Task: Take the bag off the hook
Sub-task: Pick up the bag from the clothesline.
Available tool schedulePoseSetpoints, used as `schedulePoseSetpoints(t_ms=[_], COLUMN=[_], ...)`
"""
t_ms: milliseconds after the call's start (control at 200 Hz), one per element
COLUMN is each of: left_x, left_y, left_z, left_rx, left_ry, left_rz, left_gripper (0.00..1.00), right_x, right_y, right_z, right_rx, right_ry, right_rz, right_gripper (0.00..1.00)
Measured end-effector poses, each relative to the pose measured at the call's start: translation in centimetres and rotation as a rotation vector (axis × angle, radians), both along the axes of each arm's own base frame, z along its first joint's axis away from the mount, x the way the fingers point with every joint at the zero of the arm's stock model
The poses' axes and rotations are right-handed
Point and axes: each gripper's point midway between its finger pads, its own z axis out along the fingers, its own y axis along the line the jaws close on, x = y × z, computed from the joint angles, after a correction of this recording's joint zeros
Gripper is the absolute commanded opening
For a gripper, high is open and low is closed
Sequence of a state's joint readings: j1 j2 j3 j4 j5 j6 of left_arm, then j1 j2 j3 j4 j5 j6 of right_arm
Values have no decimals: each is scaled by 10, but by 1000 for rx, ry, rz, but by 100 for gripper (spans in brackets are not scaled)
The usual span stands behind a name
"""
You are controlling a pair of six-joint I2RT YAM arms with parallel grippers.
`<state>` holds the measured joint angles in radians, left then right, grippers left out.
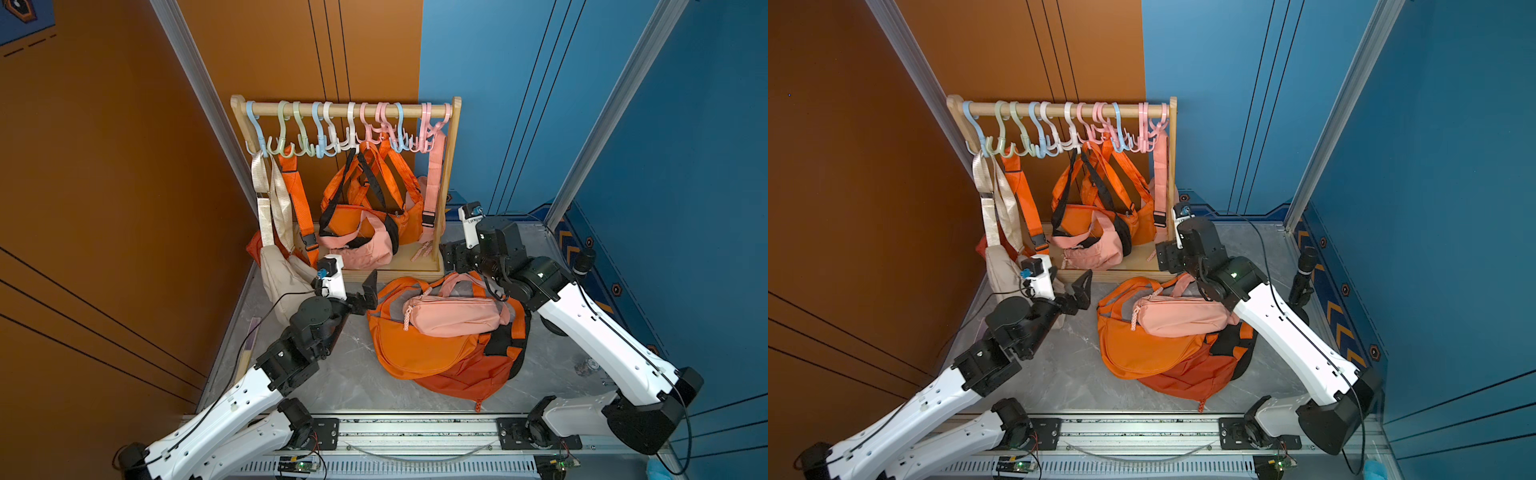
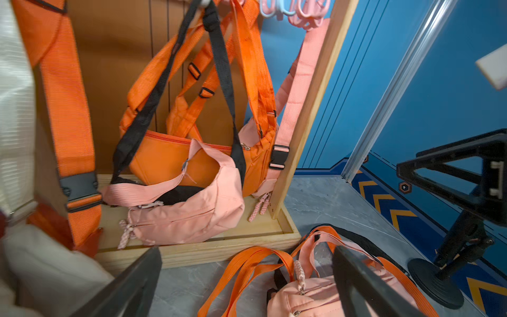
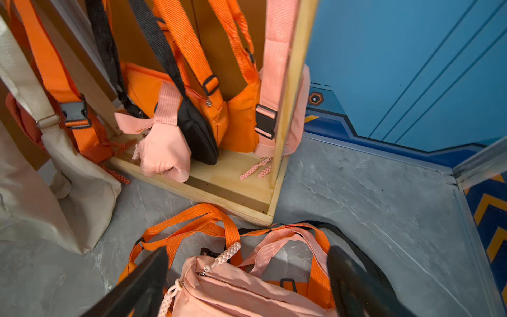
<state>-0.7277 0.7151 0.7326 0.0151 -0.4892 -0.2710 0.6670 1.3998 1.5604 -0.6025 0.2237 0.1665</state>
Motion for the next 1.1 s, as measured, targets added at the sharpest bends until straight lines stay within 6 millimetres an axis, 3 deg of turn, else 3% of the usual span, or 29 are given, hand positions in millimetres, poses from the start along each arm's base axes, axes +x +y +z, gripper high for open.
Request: schedulePoseSetpoints(t_ms=[145, 190, 410, 686, 886, 1006, 1101], left_x=[-15, -19, -33, -43, -42, -39, -38], left_y=[44, 54, 84, 92, 89, 89, 89], left_z=[-9, -12, -33, -47, -63, -72, -74], left_rx=[2, 8, 53, 101, 123, 128, 116], left_ry=[26, 37, 108, 138, 166, 191, 200], left_rz=[95, 118, 188, 186, 164, 160, 154], left_gripper=[98, 98, 98, 98, 98, 98, 98], right_x=[14, 18, 33, 64, 87, 92, 97], right_y=[43, 56, 115, 166, 178, 180, 182], right_z=[2, 2, -5, -27, -68, -87, -89], right_rx=[-45, -51, -116, -215, -307, -346, -344], right_ry=[15, 21, 25, 12, 31, 46, 35], right_rz=[94, 117, 211, 263, 244, 238, 229], right_gripper=[41, 36, 44, 53, 60, 56, 49])
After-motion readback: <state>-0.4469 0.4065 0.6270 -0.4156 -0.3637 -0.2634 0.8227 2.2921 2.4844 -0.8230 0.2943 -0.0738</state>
